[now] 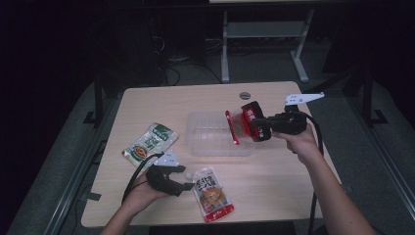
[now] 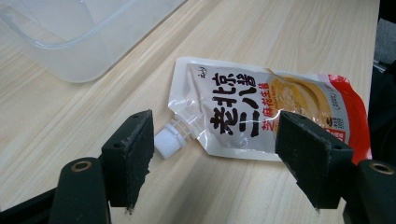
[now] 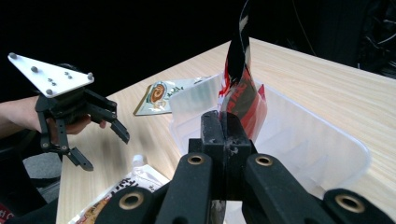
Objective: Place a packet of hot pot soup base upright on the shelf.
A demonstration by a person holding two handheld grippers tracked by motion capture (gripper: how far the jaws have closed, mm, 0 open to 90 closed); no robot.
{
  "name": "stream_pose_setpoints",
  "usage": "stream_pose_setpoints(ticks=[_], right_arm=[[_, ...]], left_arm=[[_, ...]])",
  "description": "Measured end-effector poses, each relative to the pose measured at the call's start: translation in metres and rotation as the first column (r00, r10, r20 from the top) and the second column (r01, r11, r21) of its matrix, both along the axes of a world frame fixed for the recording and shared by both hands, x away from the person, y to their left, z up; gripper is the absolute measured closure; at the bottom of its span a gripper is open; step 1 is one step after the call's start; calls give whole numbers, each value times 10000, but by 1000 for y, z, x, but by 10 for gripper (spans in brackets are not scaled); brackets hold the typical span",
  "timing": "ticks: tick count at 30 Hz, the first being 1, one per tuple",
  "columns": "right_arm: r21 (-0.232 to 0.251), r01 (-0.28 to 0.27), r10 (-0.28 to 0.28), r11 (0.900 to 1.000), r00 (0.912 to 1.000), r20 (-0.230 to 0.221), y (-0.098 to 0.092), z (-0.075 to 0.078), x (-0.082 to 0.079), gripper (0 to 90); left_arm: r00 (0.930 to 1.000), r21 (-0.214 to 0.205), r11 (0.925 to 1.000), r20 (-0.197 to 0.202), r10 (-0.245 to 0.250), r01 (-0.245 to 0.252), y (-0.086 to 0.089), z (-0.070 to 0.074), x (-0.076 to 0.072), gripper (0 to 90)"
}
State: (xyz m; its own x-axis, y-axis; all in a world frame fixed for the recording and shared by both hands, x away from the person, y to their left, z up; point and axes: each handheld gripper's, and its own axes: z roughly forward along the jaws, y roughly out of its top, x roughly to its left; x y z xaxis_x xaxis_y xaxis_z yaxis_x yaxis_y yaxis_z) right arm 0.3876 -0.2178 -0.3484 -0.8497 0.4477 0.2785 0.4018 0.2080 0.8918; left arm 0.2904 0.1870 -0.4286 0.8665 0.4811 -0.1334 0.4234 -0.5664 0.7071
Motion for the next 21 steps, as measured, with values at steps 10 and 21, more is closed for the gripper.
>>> stream_pose_setpoints(ticks=[10, 21], right_arm=[[-333, 195, -199, 9993, 9997, -109, -3, -6, 1, 900], [-630, 428, -442, 9971, 9988, -202, 2, -10, 3, 900]], left_arm=[[10000, 92, 9999, -12, -73, 73, 0, -1, 1, 277], [9999, 163, 9998, -60, -151, 152, 0, -2, 0, 275]])
